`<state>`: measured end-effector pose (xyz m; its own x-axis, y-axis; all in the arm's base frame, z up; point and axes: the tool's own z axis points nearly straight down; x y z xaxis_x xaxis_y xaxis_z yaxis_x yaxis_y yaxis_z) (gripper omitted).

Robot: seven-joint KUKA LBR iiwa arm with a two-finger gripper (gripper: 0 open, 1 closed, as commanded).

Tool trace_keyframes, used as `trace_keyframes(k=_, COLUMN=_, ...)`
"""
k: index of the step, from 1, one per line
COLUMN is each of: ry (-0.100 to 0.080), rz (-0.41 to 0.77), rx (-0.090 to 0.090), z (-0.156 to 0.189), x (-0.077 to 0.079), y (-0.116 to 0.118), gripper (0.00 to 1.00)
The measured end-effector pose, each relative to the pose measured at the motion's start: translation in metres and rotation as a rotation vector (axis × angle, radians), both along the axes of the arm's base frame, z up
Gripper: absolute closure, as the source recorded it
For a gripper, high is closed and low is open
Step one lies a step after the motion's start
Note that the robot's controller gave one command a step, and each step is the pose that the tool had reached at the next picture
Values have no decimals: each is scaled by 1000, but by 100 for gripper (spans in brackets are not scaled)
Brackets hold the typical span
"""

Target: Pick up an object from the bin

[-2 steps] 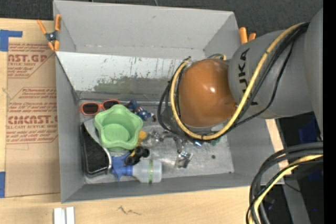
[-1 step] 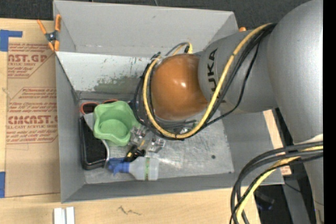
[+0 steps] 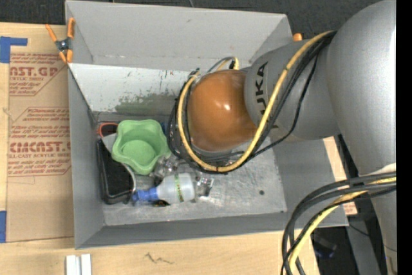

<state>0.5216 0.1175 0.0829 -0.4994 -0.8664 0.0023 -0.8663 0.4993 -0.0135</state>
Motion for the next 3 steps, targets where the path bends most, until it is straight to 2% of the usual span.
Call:
trace_keyframes(k=1, ry=19, rz=5, rx=-4, z=-6, x=-6, y=2, gripper=100)
trace_keyframes(k=2, ry=19, rz=5, rx=-3, z=-6, x=-5, y=2, gripper=100)
trace_keyframes(k=3, ry=9, rz=53, rx=11, z=118, x=3, y=-12, gripper=100)
